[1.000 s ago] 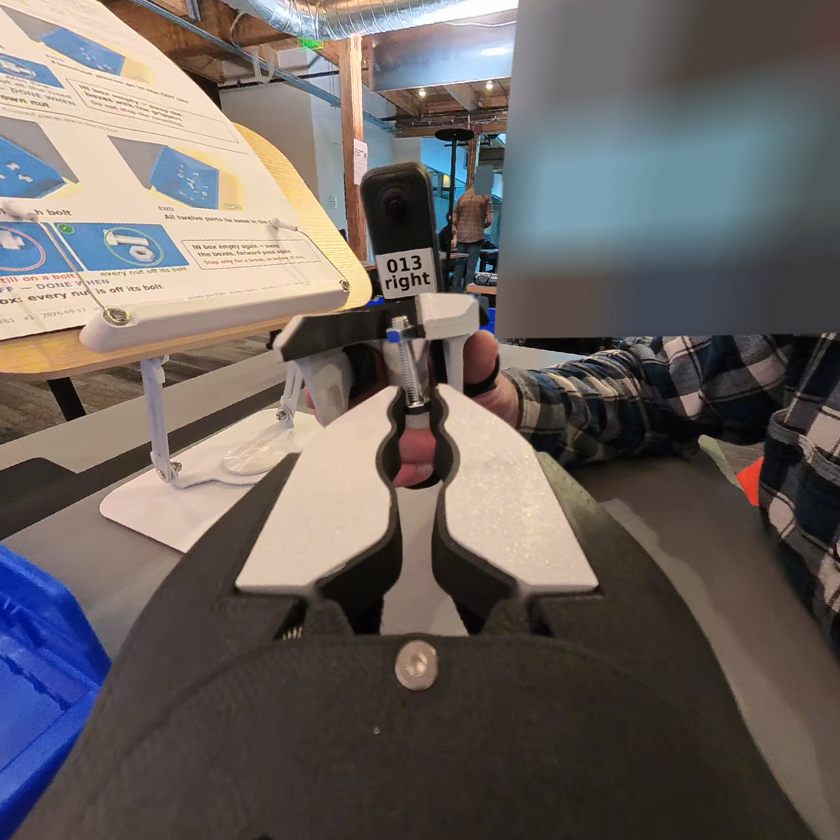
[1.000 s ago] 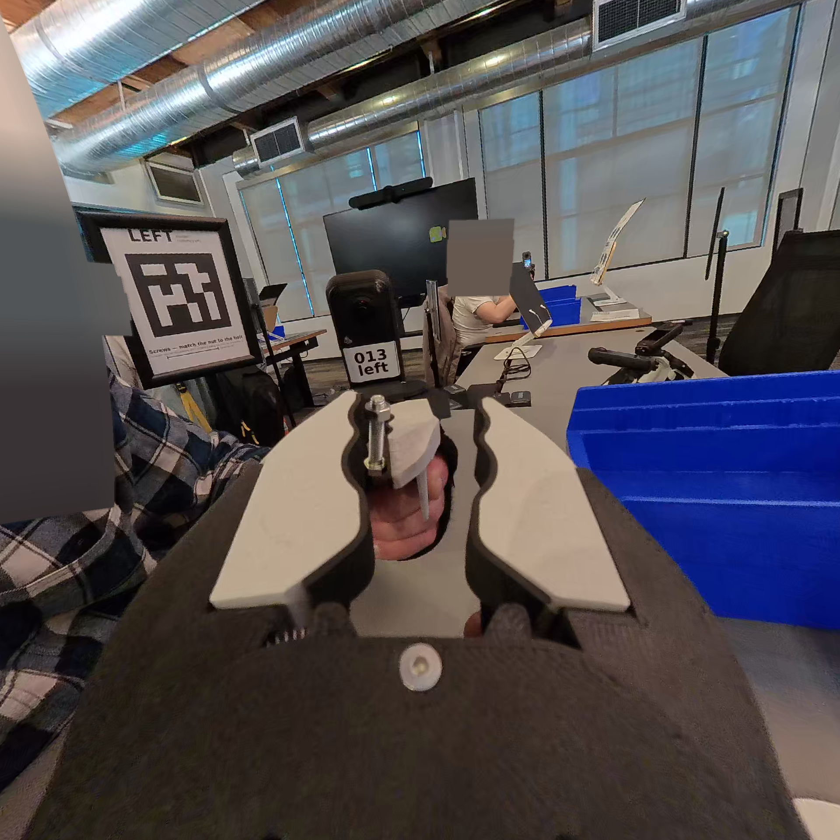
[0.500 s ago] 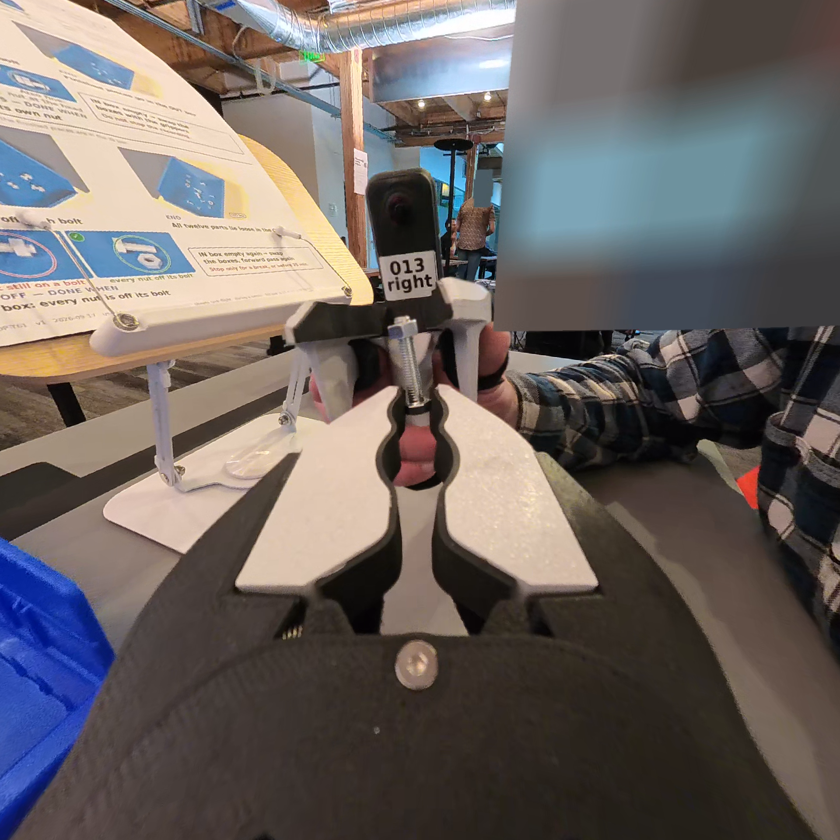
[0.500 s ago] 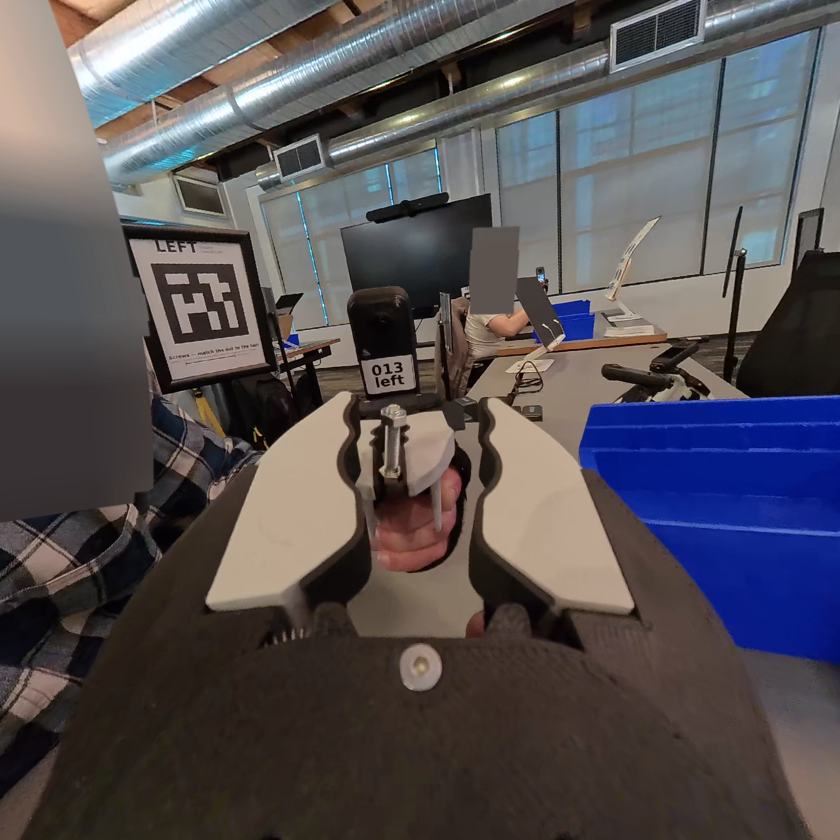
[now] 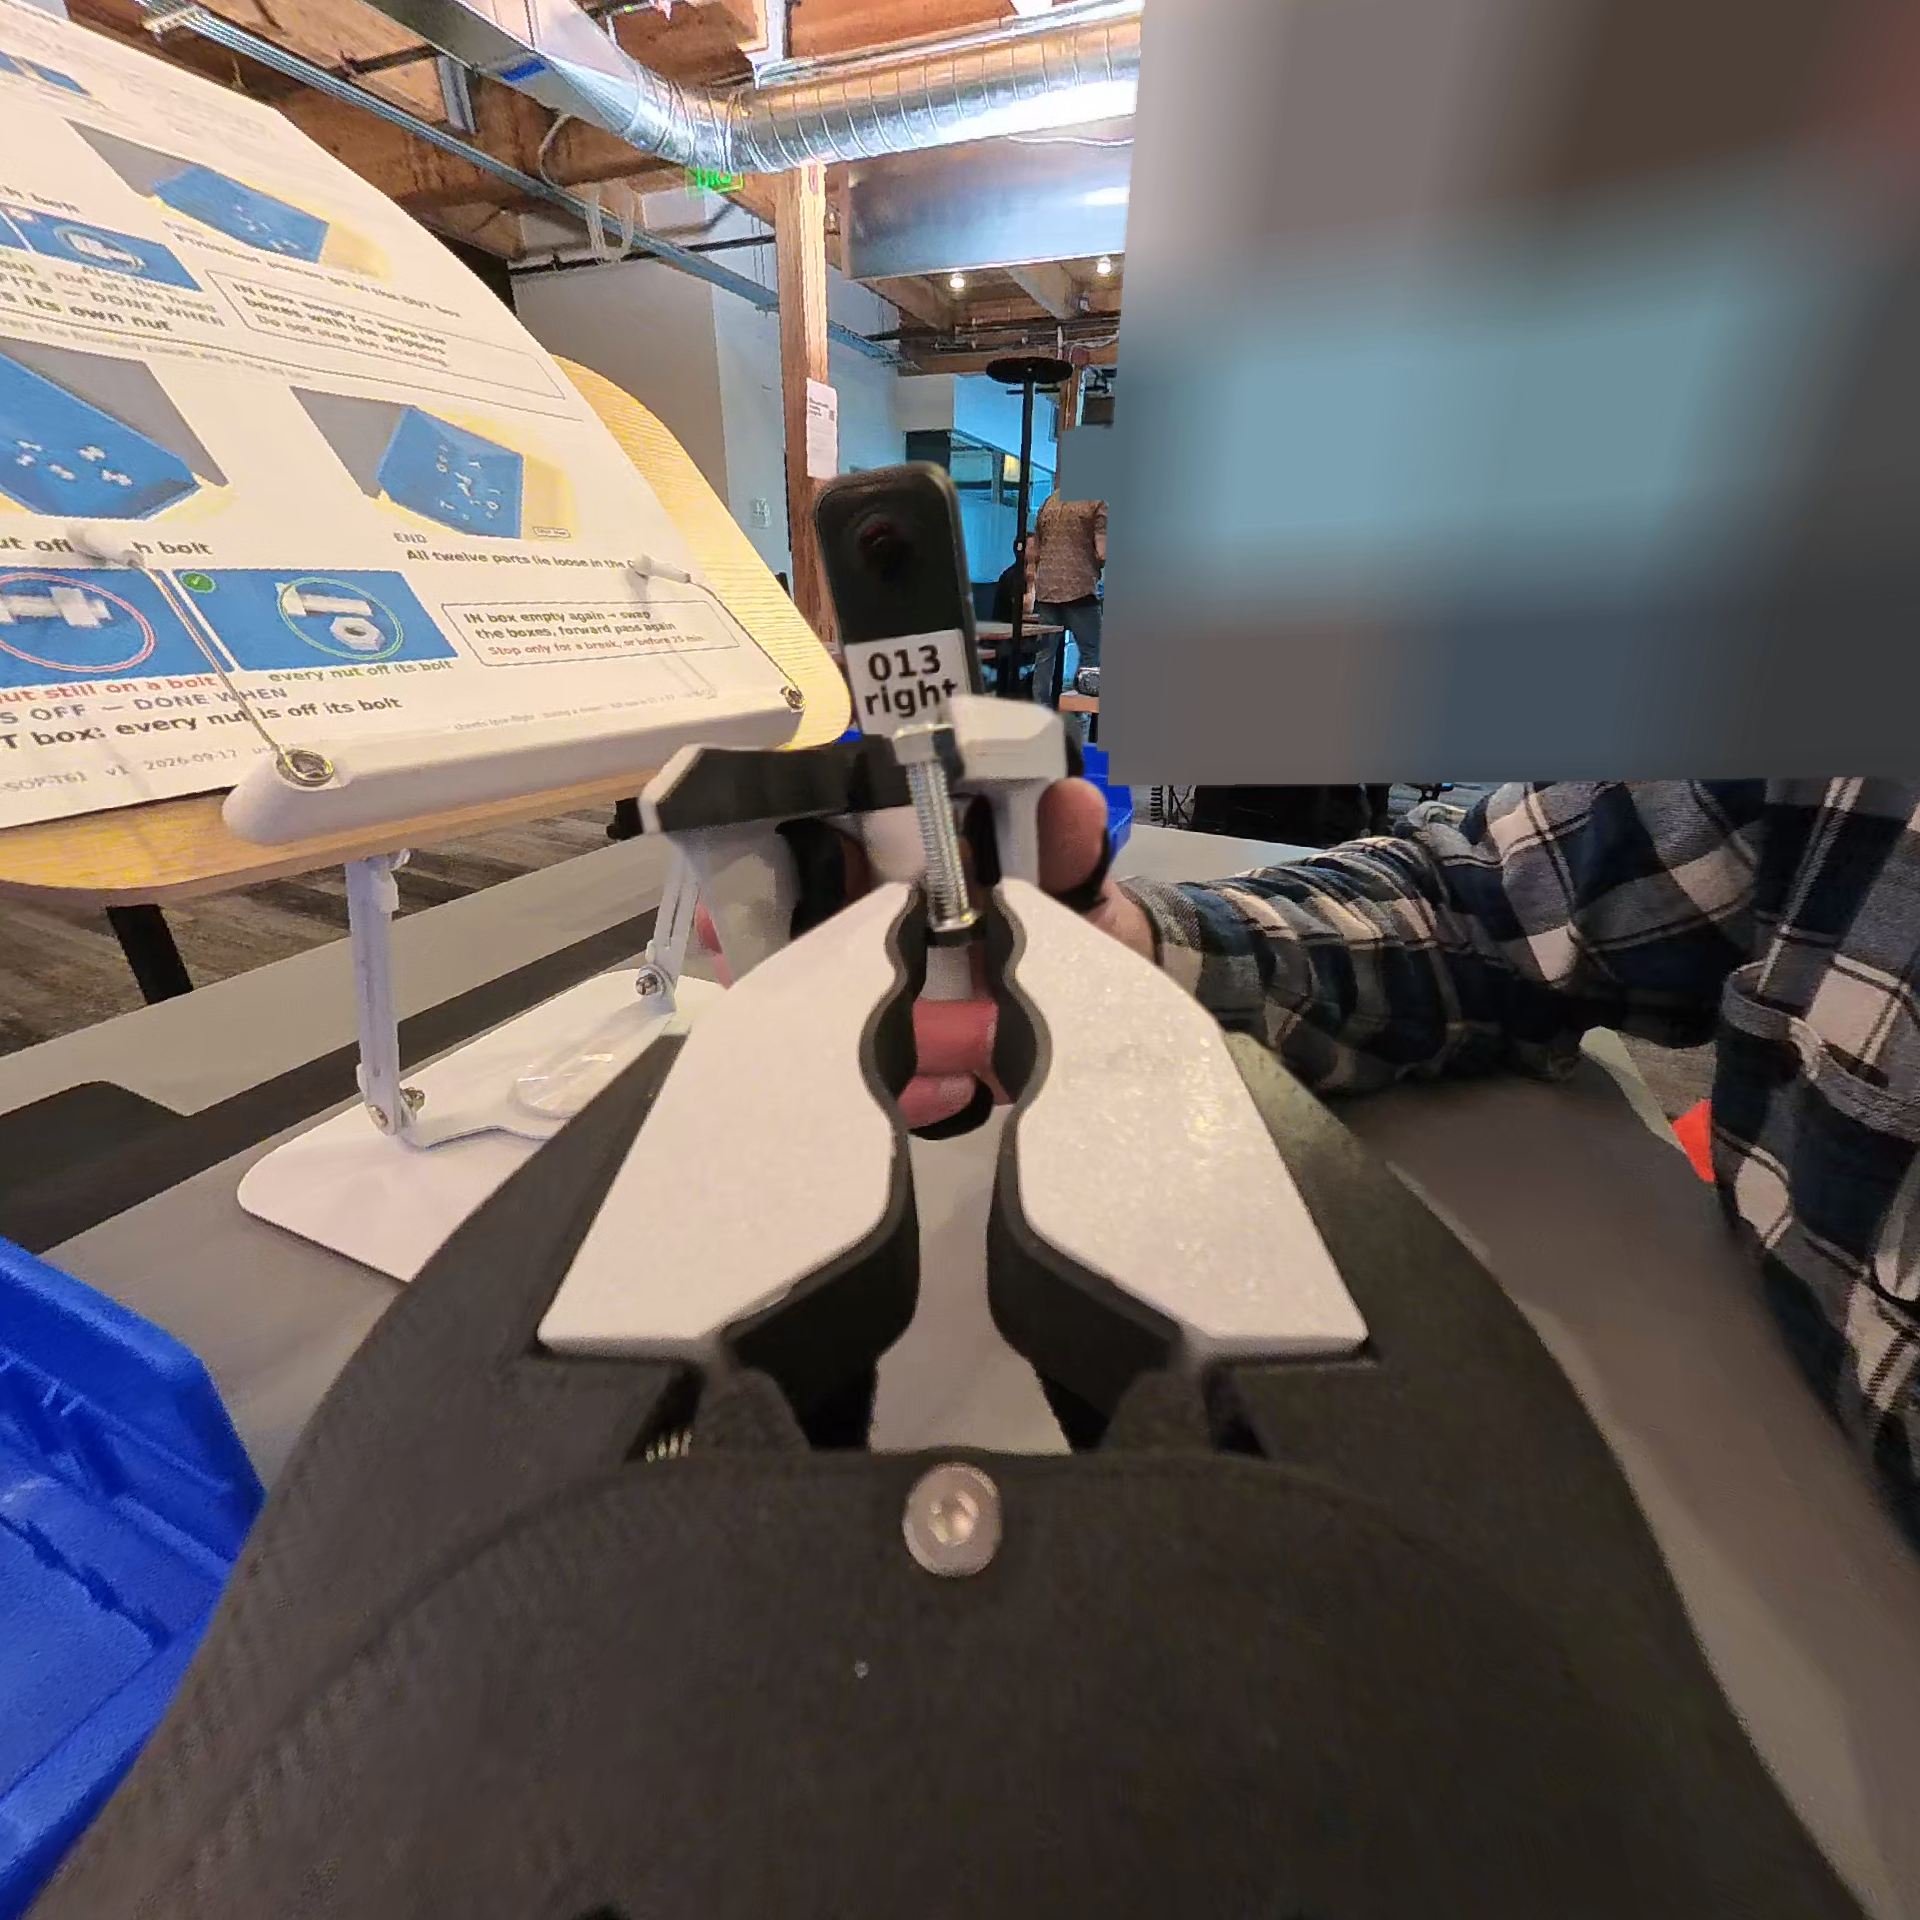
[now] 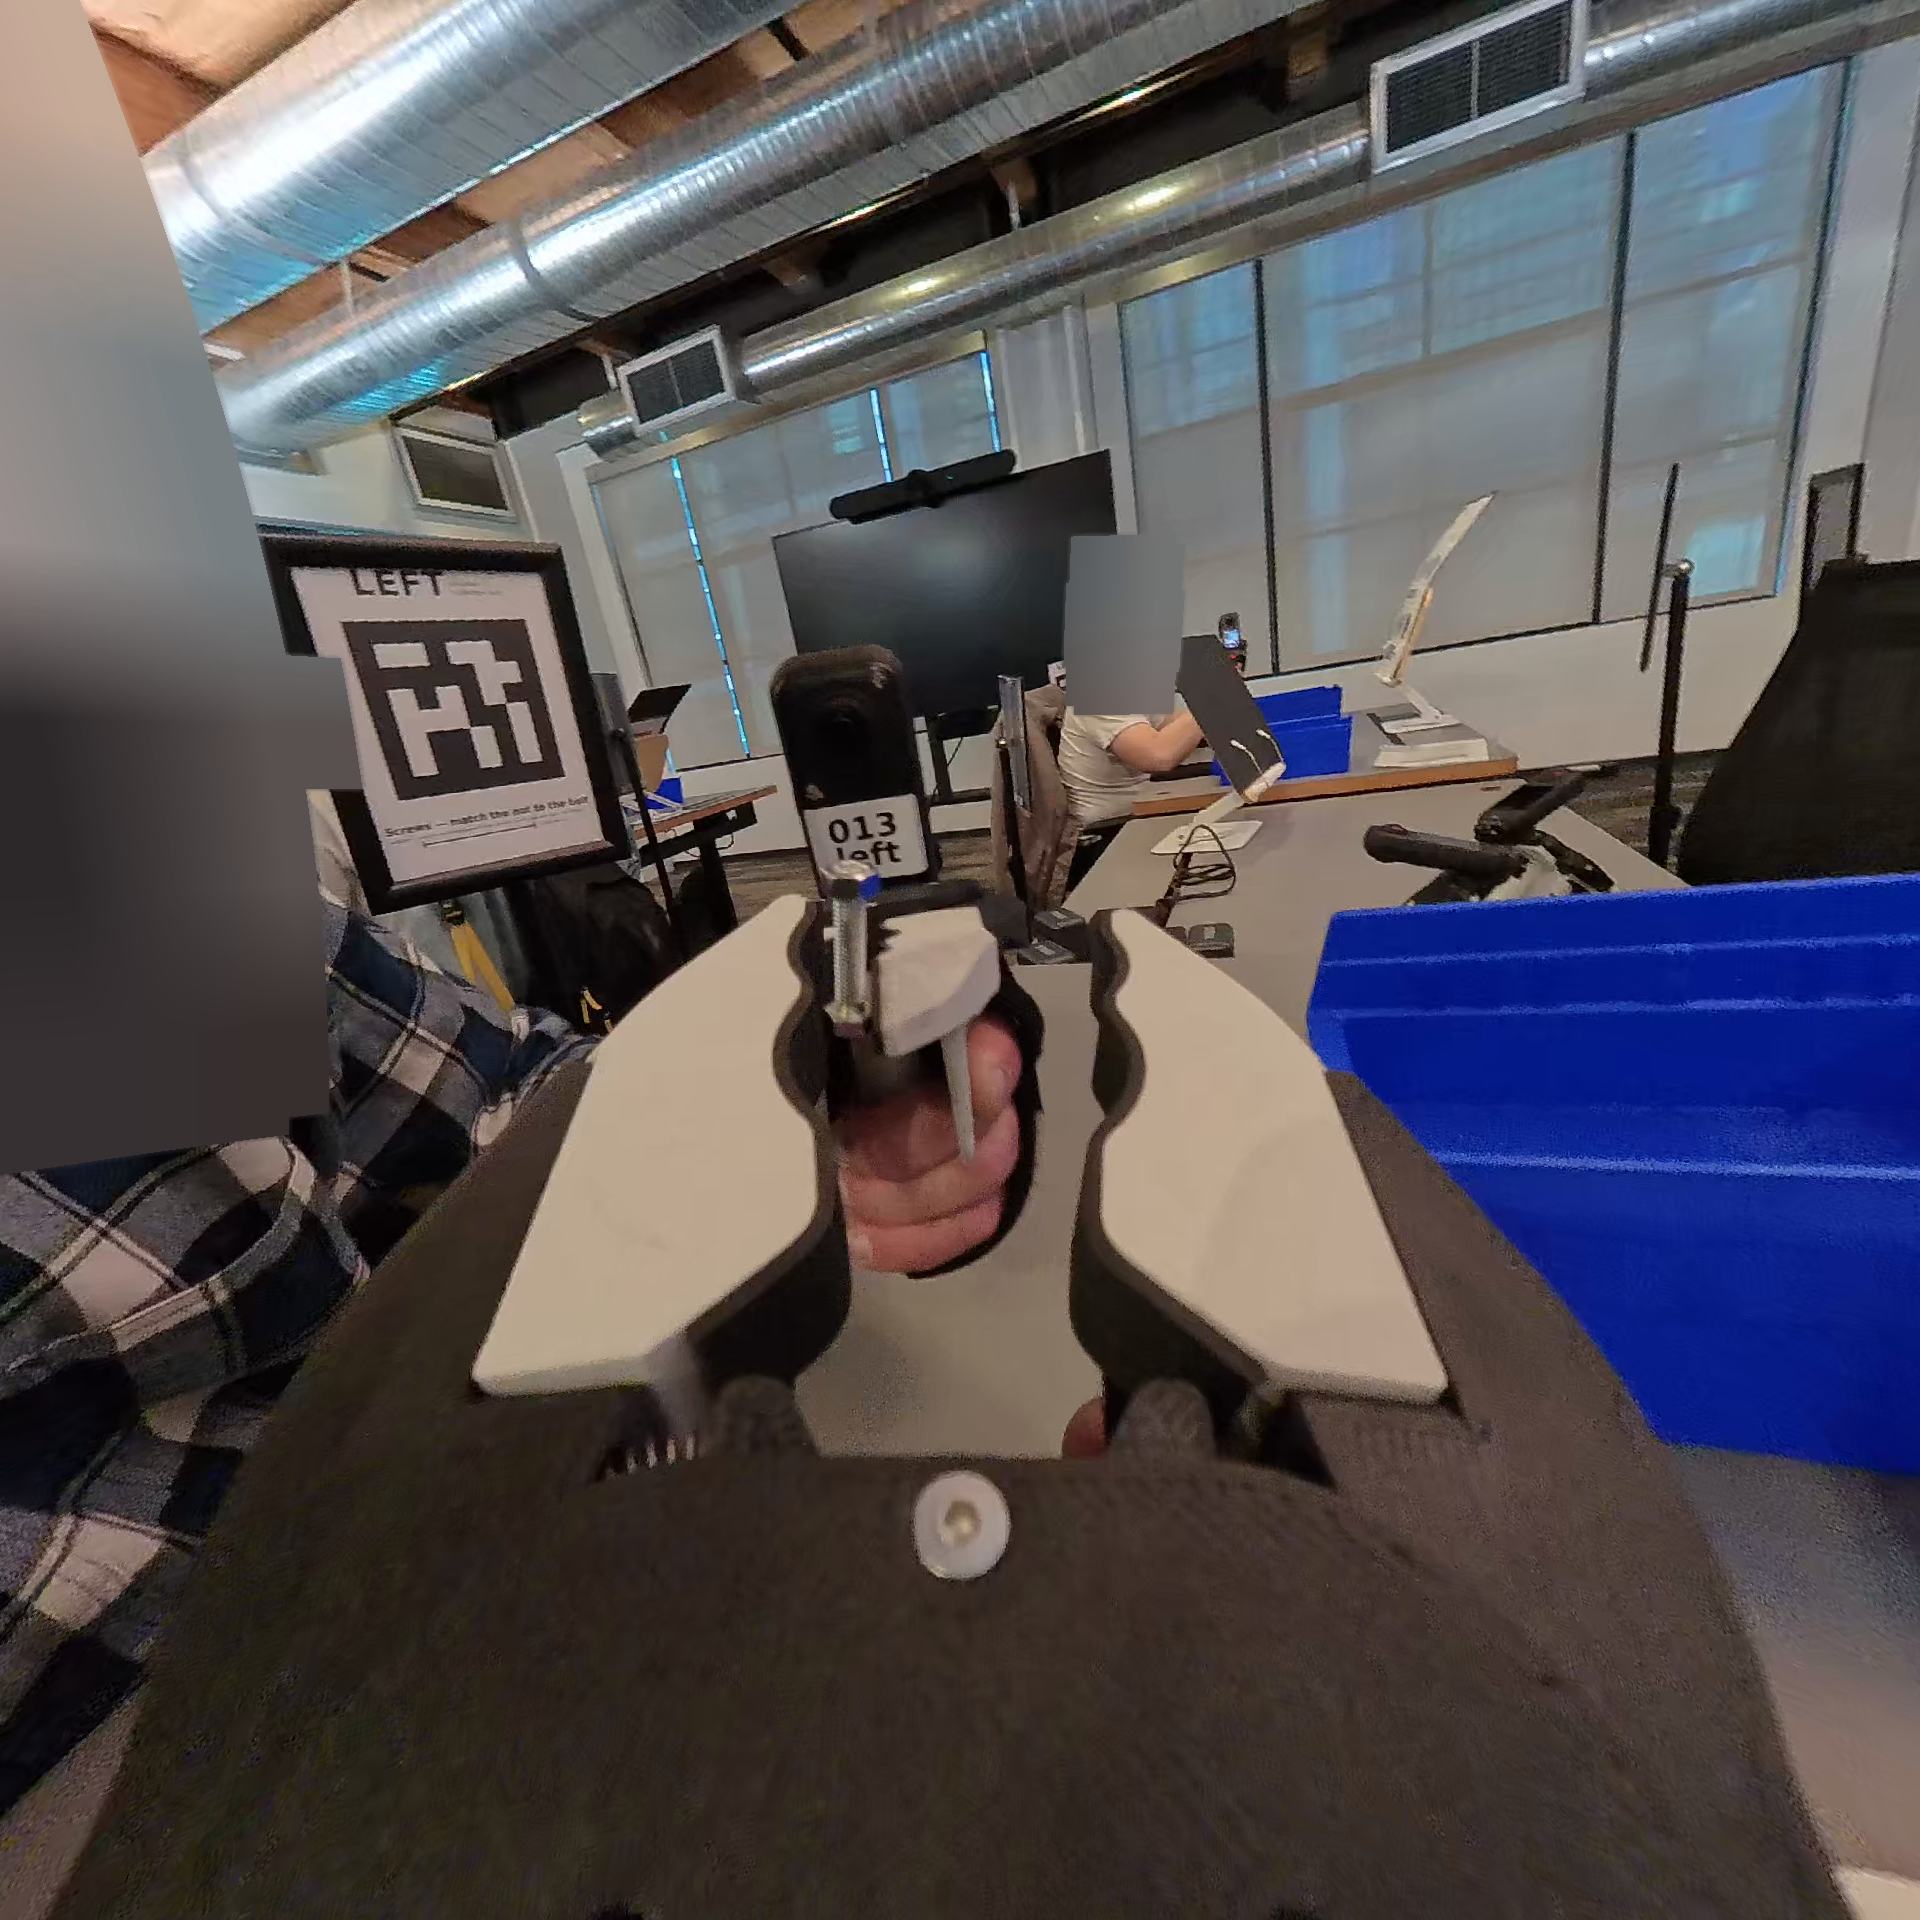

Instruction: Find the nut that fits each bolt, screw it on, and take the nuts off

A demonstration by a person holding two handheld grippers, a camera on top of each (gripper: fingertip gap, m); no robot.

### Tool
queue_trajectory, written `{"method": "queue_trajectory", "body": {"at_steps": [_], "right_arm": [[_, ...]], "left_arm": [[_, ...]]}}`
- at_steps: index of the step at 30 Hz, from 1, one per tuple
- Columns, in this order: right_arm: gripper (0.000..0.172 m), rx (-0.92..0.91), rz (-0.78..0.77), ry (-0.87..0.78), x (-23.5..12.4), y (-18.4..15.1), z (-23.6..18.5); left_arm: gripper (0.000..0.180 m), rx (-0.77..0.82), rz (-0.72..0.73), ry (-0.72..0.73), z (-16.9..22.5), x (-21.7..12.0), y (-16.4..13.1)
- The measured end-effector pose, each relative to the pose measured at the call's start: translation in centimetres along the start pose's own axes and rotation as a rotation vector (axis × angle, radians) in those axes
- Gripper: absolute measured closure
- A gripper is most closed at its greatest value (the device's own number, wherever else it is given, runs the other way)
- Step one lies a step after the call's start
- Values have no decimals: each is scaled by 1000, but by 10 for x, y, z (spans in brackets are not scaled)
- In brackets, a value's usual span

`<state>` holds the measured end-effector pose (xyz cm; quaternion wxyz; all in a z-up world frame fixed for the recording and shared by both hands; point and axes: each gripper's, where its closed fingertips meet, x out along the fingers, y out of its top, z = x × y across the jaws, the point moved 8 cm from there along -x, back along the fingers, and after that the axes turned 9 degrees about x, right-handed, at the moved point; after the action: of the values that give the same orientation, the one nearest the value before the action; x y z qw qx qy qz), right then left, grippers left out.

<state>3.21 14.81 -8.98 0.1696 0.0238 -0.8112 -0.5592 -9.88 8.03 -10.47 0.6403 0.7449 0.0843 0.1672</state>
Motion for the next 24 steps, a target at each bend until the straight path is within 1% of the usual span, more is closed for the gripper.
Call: {"method": "queue_trajectory", "body": {"at_steps": [6,10,14,16,20,24], "right_arm": [[123,-21,-9,25,9,2,-9],[123,2,1,8,3,1,-3],[126,9,6,-31,-5,2,6],[124,19,13,-18,-7,2,6],[121,-18,11,44,2,5,-8],[121,-28,-6,54,10,4,-13]], "left_arm": [[171,3,-7,-7,2,2,-1],[171,6,-8,-8,3,2,-1],[171,8,7,-9,3,1,2],[171,7,5,-10,3,1,2],[171,5,-2,-12,3,1,0],[171,11,-9,-20,5,3,0]]}}
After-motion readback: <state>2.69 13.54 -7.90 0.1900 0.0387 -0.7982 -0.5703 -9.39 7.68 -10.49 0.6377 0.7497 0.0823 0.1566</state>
